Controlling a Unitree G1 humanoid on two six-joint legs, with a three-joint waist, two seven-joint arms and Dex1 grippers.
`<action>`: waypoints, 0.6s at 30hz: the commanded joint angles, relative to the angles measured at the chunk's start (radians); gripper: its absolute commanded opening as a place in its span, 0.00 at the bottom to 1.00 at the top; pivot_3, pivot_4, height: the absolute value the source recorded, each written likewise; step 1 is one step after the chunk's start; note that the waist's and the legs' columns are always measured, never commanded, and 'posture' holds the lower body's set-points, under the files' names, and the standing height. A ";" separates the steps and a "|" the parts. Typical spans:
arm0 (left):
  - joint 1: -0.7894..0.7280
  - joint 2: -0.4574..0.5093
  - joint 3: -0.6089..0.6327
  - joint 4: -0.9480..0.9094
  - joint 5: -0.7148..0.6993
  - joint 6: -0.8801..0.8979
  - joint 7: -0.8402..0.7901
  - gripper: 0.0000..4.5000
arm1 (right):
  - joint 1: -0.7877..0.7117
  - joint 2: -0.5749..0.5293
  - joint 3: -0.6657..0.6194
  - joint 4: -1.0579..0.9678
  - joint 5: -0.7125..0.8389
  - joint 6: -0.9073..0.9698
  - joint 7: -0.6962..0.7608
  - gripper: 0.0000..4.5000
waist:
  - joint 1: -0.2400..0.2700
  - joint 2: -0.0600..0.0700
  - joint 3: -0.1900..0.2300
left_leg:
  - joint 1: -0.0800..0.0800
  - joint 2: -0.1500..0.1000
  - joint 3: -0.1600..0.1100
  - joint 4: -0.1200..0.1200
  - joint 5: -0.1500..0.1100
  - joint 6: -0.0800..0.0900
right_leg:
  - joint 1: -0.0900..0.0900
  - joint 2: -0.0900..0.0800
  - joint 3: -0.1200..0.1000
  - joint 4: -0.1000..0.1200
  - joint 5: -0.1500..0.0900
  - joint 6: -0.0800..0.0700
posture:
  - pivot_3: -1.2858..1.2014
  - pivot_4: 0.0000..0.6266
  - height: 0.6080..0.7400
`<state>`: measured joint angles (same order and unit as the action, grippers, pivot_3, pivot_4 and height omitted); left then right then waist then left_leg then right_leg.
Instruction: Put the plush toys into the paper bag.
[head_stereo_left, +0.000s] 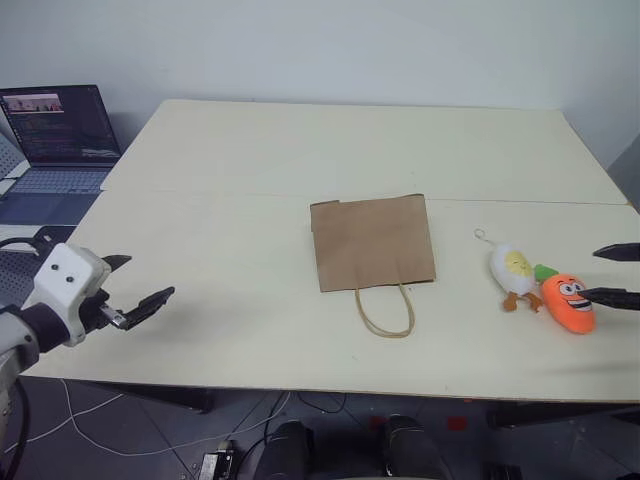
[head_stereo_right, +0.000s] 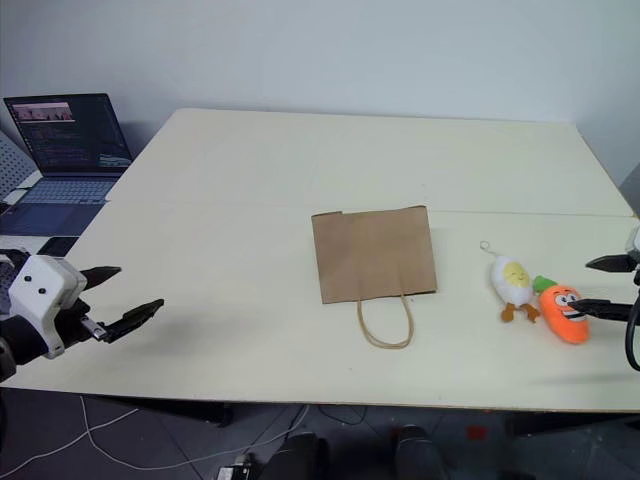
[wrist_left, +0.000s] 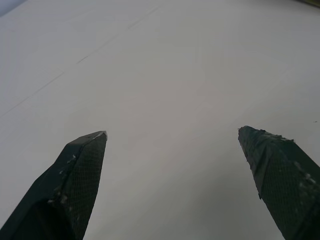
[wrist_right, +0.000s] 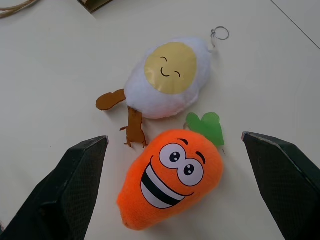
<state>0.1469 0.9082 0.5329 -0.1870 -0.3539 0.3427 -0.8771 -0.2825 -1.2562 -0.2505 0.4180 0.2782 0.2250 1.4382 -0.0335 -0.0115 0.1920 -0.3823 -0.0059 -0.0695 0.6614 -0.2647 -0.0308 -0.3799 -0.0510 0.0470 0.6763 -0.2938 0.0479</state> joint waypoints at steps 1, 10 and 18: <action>-0.016 0.022 0.000 0.003 0.009 -0.031 -0.017 1.00 | 0.011 -0.024 -0.043 -0.032 0.017 -0.001 0.001 1.00 | -0.001 0.000 0.000 | 0.000 0.000 0.000 0.000 0.000 0.000 | 0.000 0.000 0.000 0.000 0.000 0.000 | 0.52 0.24 1.00; -0.035 0.022 -0.008 0.006 0.003 -0.006 -0.020 1.00 | 0.045 -0.023 -0.071 -0.014 0.020 -0.027 -0.004 1.00 | 0.000 0.000 0.000 | 0.000 0.000 0.000 0.000 0.000 0.000 | 0.000 0.000 0.000 0.000 0.000 0.000 | 0.52 0.24 1.00; -0.054 0.010 -0.006 0.003 -0.017 0.006 -0.029 1.00 | 0.047 -0.019 -0.075 0.019 0.016 -0.062 -0.003 1.00 | 0.000 0.000 0.000 | 0.000 0.000 0.000 0.000 0.000 0.000 | 0.000 0.000 0.000 0.000 0.000 0.000 | 0.52 0.24 1.00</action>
<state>0.1033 0.9151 0.5143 -0.1723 -0.3551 0.3540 -0.8995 -0.2324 -1.2560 -0.2929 0.4374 0.2893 0.1800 1.4347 -0.0336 -0.0115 0.1920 -0.3822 -0.0058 -0.0694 0.6614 -0.2647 -0.0307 -0.3798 -0.0509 0.0470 0.6764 -0.2939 0.0480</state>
